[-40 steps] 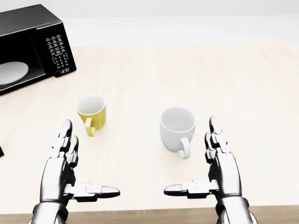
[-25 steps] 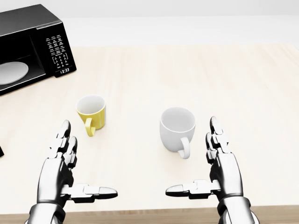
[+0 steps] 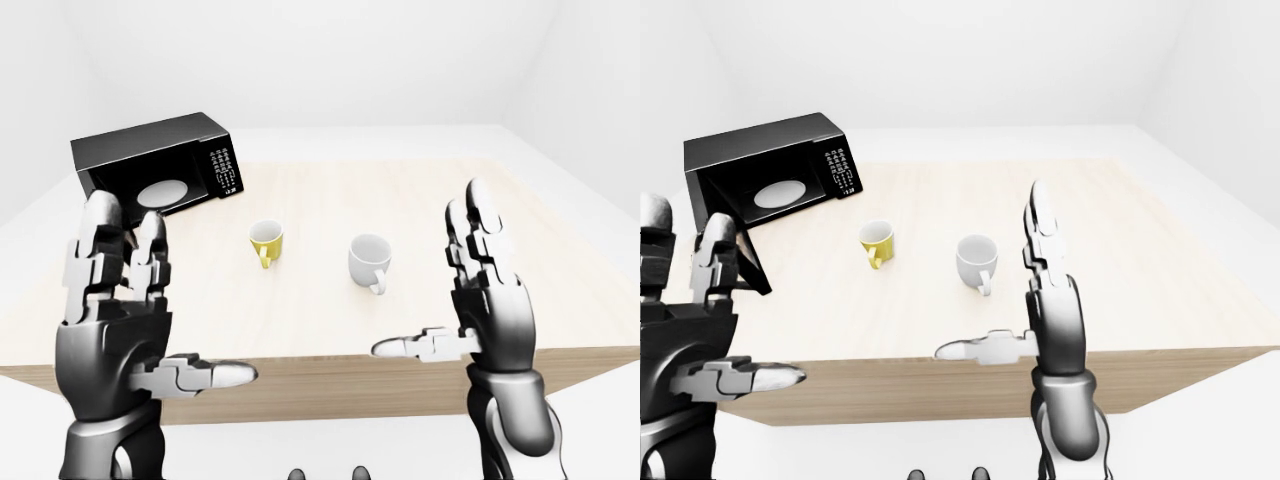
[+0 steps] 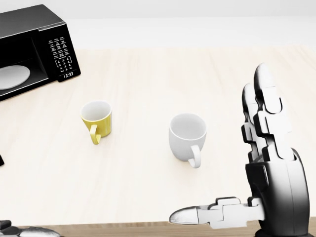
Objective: Close the microwave.
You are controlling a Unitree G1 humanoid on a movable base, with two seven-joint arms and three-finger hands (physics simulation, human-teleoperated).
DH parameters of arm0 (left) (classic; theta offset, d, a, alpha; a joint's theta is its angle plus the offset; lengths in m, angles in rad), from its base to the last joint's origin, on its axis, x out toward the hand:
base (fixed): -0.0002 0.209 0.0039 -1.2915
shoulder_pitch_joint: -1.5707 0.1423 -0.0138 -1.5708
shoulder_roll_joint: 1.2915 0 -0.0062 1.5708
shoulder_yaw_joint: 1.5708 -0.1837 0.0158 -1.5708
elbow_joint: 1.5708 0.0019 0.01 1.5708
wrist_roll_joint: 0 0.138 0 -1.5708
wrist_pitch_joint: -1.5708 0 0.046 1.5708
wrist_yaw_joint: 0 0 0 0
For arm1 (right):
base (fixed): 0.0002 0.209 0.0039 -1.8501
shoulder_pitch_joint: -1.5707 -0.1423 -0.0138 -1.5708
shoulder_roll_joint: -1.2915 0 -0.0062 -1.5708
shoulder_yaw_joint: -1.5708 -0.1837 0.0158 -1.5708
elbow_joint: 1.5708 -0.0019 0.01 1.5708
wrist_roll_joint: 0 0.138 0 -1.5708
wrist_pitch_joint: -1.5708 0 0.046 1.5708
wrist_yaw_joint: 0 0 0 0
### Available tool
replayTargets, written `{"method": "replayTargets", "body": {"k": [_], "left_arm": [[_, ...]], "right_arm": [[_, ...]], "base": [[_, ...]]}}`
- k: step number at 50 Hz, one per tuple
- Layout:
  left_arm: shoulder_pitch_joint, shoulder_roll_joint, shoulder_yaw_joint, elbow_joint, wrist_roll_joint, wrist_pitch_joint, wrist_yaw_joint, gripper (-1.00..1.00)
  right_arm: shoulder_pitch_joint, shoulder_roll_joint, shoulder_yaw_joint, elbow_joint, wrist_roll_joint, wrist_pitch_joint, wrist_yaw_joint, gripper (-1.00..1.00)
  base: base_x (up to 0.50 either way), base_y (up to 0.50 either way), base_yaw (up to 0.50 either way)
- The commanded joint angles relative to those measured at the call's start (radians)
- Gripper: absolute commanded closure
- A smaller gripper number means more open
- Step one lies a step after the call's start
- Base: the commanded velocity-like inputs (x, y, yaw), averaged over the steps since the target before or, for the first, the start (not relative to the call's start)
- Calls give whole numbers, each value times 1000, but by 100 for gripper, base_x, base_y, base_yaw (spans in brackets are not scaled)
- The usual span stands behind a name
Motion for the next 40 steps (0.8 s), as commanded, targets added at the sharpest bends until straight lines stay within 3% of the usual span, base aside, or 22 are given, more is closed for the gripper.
{"method": "replayTargets", "body": {"k": [1,24,29,40], "left_arm": [[39,-28,68,-173,-58,0,-51,-100],[50,-4,68,-173,-87,0,-14,-100],[70,31,67,-173,-160,0,4,-100],[70,43,64,-173,-176,0,20,-100]], "right_arm": [[41,-5,34,-155,-36,0,-3,-100],[65,-5,37,-221,-90,0,-18,-100],[75,-10,47,-221,-106,0,-15,-100],[75,-13,63,-207,-143,0,-10,-100]], "base": [[0,0,0],[0,0,0],[0,0,0],[0,50,0]]}}
